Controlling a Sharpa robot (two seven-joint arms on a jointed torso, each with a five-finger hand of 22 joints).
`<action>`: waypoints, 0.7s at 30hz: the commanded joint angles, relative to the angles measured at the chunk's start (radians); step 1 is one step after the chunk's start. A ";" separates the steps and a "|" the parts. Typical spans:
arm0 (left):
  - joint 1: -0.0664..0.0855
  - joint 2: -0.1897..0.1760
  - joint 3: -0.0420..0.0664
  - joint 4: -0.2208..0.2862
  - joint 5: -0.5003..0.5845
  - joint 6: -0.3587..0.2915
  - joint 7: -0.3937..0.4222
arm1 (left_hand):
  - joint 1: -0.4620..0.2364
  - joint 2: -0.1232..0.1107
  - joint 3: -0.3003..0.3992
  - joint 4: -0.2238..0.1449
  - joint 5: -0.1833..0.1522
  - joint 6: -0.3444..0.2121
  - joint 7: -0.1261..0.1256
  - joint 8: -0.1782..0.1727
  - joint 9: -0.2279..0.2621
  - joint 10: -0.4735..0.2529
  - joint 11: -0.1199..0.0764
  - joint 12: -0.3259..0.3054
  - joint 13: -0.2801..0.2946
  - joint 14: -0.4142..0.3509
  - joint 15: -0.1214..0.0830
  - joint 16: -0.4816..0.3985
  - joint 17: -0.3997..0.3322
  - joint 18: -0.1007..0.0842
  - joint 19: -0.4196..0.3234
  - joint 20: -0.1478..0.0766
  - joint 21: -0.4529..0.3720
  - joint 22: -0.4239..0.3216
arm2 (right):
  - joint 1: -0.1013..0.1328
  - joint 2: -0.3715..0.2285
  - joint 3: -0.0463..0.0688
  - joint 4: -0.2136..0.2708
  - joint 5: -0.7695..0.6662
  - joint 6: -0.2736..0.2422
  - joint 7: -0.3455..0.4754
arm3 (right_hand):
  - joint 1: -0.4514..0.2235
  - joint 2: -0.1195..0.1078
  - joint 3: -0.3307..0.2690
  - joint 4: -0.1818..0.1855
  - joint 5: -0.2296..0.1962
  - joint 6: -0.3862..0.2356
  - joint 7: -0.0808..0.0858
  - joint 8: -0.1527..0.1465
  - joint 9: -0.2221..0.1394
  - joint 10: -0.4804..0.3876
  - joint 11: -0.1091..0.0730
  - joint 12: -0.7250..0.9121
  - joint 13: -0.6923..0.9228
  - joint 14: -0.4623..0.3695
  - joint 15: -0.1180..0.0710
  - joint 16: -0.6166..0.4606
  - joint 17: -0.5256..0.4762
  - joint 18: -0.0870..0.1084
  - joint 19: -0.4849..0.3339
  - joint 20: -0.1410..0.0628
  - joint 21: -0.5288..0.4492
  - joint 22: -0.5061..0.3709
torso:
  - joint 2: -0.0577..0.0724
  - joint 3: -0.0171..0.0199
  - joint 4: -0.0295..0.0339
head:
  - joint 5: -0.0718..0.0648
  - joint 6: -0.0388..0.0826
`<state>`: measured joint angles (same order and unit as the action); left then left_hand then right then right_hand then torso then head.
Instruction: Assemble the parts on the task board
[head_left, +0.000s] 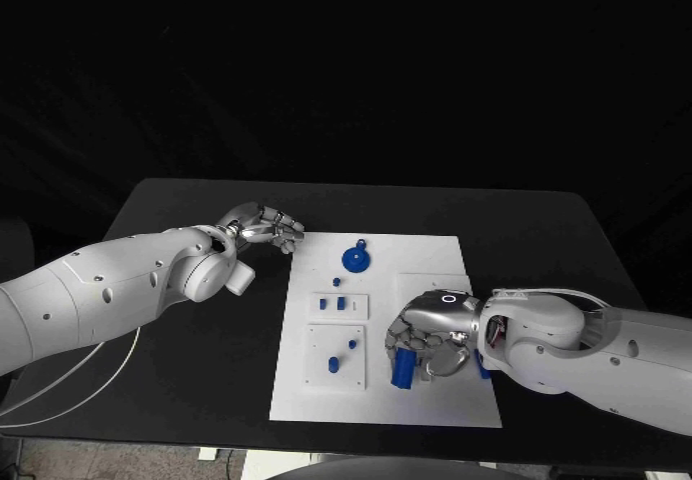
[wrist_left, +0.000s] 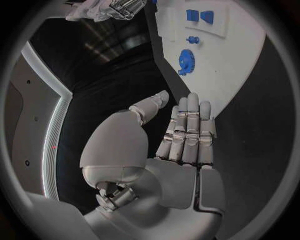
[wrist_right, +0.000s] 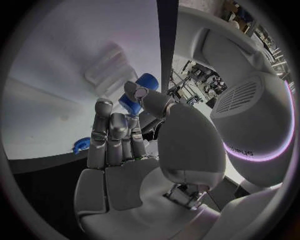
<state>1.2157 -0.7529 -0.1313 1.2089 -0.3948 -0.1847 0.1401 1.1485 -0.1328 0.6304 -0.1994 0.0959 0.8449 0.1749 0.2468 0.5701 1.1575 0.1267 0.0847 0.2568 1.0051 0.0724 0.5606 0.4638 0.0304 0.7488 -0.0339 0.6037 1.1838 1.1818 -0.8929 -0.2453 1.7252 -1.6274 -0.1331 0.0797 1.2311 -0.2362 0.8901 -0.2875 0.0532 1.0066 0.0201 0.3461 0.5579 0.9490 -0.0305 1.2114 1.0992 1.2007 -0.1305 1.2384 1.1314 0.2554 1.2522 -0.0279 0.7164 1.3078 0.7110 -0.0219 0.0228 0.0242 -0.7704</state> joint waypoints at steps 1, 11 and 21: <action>0.000 0.002 0.001 0.001 0.006 0.015 0.005 | -0.008 -0.005 0.000 0.006 -0.005 -0.005 0.001 0.005 -0.001 -0.007 0.003 -0.006 -0.002 0.005 0.001 -0.004 0.002 0.020 0.001 0.007 -0.007 0.001 | 0.000 0.012 0.000 -0.009 -0.032 0.031 -0.004 | 0.000 0.009 -0.006 0.000 -0.004 0.059 0.053 0.009 0.011 -0.009 0.000 0.004 -0.001 -0.001 -0.003 0.000 0.001 0.006 -0.002 0.001 0.004 0.017 | 0.000 -0.0009 0.0004 | -0.001 -0.001; 0.000 -0.002 0.001 0.002 0.028 0.020 0.001 | -0.008 -0.005 0.000 0.007 -0.005 -0.006 0.001 0.005 -0.001 -0.007 0.003 -0.006 -0.002 0.005 0.001 -0.006 0.003 0.020 0.001 0.007 -0.008 0.002 | -0.001 0.035 -0.001 -0.029 -0.116 0.000 -0.029 | 0.001 0.008 -0.007 -0.001 -0.004 0.059 0.053 0.008 0.011 -0.010 0.000 0.005 -0.002 -0.002 -0.003 0.000 0.001 0.006 -0.004 0.001 0.004 0.017 | 0.000 -0.0011 0.0015 | 0.002 -0.004; 0.000 -0.003 0.001 0.002 0.028 0.020 0.000 | -0.007 -0.005 0.000 0.007 -0.005 -0.006 0.001 0.005 -0.002 -0.007 0.003 -0.006 -0.002 0.005 0.001 -0.007 0.004 0.020 0.001 0.007 -0.008 0.002 | -0.005 0.052 -0.001 -0.050 -0.152 0.010 -0.042 | 0.006 0.005 -0.004 0.000 -0.004 0.057 0.054 0.006 0.012 -0.013 0.001 0.005 -0.003 -0.005 -0.002 -0.002 0.001 0.006 -0.009 0.003 0.002 0.018 | 0.000 -0.0006 0.0006 | 0.004 -0.006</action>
<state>1.2157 -0.7561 -0.1313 1.2096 -0.3760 -0.1786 0.1357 1.1485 -0.1328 0.6304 -0.1994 0.0959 0.8449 0.1749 0.2468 0.5702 1.1555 0.1288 0.0848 0.2560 1.0051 0.0725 0.5606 0.4665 0.0303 0.7488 -0.0339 0.5999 1.1845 1.1787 -0.8430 -0.2463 1.6753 -1.7420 -0.1309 0.0473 1.2303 -0.2354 0.8875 -0.2901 0.0532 1.0046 0.0221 0.3461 0.5579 0.9415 -0.0304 1.2114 1.0970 1.2006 -0.1304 1.2383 1.1311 0.2553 1.2486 -0.0245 0.7164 1.3076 0.7113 -0.0227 0.0238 0.0282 -0.7762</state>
